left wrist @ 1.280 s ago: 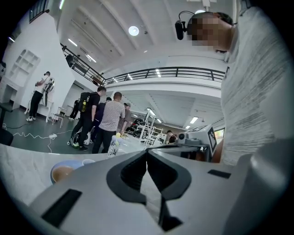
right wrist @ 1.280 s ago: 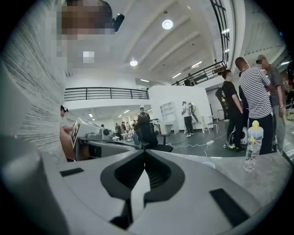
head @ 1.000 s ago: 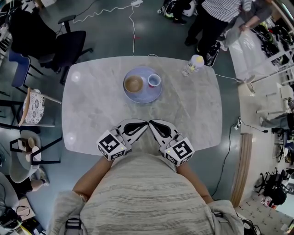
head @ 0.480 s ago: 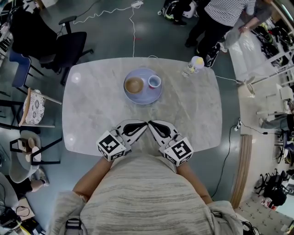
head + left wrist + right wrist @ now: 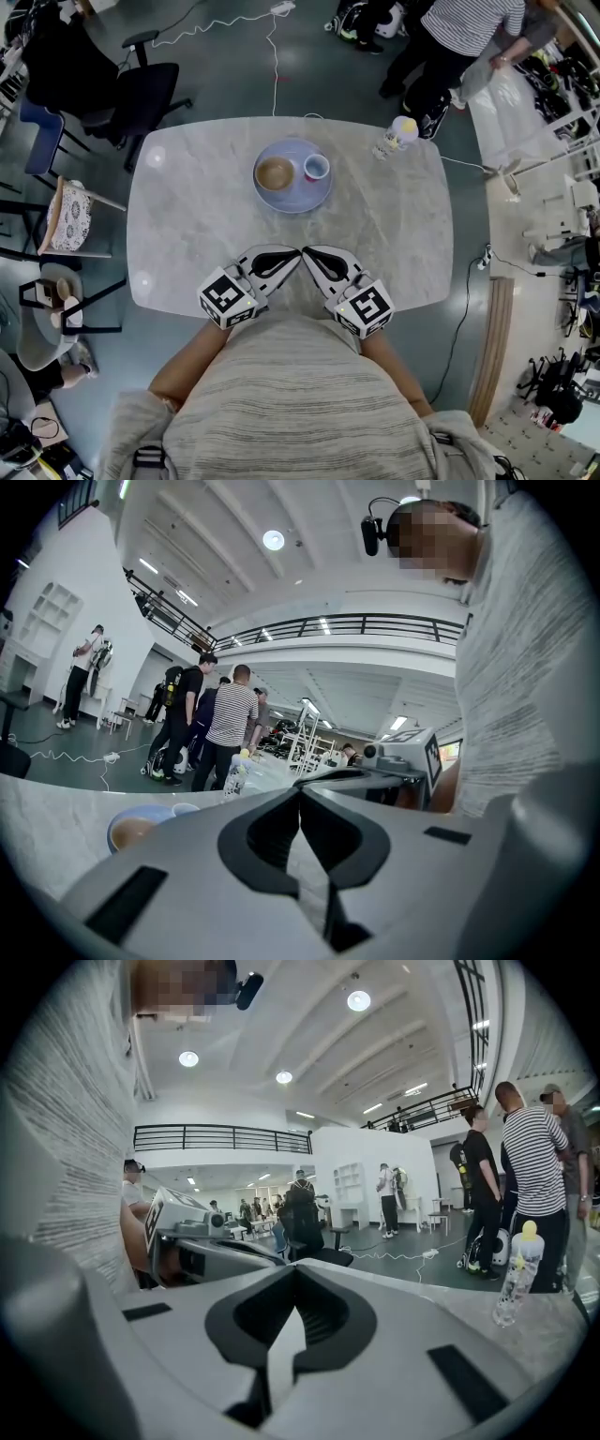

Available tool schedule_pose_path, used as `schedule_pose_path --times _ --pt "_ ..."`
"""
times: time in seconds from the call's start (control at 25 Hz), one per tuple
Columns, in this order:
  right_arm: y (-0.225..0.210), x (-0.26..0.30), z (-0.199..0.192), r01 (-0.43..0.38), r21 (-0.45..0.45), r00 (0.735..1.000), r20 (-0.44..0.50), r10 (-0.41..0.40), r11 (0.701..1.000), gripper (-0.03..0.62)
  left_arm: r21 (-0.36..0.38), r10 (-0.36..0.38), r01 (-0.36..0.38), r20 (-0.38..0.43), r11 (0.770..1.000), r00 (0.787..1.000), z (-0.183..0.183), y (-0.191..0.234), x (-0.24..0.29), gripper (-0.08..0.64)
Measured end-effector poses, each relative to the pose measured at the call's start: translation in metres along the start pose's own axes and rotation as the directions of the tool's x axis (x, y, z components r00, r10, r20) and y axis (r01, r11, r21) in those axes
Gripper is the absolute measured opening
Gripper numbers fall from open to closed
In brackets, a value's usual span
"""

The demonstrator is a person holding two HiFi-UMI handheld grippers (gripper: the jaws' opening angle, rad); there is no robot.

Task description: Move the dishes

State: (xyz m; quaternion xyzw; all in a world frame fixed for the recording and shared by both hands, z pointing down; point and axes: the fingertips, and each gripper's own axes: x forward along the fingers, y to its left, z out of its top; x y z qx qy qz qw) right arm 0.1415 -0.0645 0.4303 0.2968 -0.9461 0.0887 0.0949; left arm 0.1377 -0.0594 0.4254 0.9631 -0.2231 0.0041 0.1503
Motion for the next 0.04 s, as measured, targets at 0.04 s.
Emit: schedule_pose_path --times 0.04 --pt "0.0002 0.0003 0.0 -0.002 0.0 1.0 -0.001 0.002 1.0 0.017 -0.001 0.001 -0.001 -0.001 1.0 1.0 -0.0001 0.0002 -0.0003 0.02"
